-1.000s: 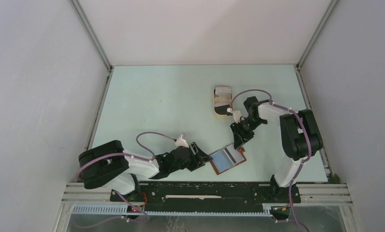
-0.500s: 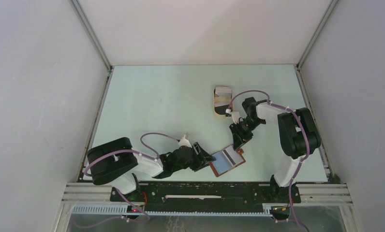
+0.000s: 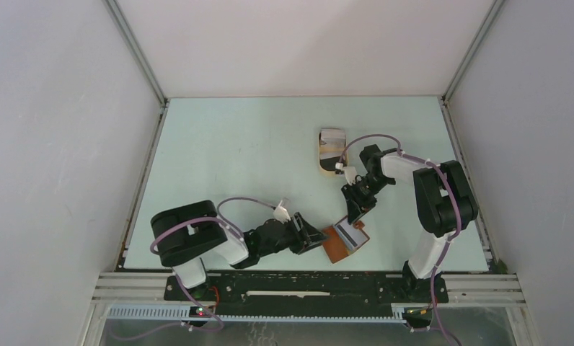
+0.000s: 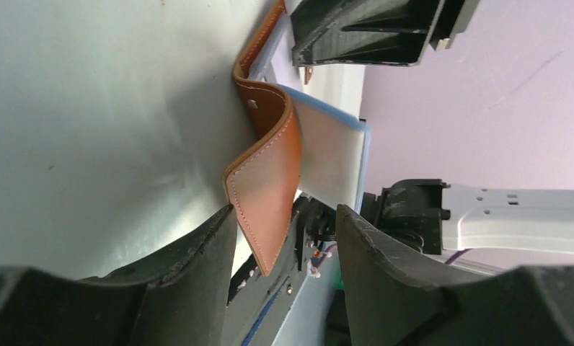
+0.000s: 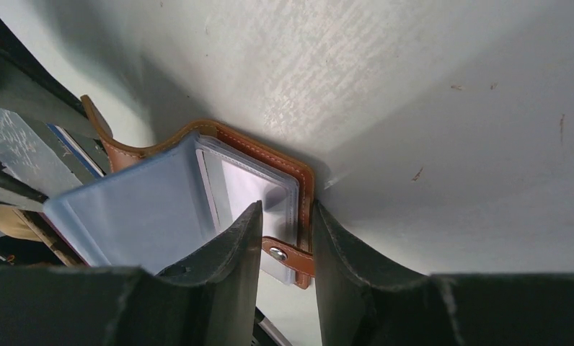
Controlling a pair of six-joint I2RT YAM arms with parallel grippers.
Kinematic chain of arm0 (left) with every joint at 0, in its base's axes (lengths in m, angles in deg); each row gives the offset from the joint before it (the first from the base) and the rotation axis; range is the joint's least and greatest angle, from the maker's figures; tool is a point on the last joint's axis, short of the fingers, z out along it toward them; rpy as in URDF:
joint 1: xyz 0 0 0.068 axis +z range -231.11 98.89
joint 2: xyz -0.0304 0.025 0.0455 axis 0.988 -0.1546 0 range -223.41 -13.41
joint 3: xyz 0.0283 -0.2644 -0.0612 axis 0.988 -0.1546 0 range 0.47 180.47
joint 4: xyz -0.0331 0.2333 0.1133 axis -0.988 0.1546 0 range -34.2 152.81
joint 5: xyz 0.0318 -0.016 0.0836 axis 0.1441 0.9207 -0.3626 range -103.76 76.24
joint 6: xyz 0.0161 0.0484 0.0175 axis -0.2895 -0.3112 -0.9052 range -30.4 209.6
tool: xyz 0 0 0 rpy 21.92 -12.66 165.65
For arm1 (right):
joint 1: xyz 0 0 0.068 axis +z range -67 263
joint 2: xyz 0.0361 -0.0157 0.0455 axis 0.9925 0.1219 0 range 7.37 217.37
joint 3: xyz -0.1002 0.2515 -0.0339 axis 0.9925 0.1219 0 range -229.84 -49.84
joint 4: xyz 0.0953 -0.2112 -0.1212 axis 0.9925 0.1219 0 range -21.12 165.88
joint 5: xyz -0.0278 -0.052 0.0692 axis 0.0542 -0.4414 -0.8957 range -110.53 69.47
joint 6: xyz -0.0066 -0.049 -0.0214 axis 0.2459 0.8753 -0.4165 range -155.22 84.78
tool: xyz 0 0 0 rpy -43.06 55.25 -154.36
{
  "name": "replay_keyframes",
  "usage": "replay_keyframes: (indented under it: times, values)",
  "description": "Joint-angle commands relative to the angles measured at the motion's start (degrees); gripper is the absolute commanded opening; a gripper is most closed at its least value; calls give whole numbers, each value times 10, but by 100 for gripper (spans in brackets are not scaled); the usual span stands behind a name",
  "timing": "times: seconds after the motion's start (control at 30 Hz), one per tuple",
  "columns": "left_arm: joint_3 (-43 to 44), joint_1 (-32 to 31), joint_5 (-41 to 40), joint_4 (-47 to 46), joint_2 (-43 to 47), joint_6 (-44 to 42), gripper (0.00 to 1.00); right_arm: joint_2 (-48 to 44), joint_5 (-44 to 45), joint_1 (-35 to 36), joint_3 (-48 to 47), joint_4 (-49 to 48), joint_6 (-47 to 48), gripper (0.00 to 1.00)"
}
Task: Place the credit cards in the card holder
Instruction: Close the card holder at the center of the board.
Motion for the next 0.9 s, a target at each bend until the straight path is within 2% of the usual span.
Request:
replay_keyframes:
  times: [0.0,0.2,0.57,0.77,0.87]
  values:
    - [-22,6,-2,-173,-33,7,57,11,-15,14,-9,1,-8,39]
    - [-20,7,5,-203,-60,19,57,11,-14,15,-8,1,-9,39]
    - [5,7,32,-204,-71,4,58,11,-15,17,-10,2,-9,40]
    - [43,7,49,-184,-92,-1,58,8,-19,17,-11,4,-7,42]
    - [57,7,47,-137,-73,-22,59,7,-22,17,-11,7,-6,44]
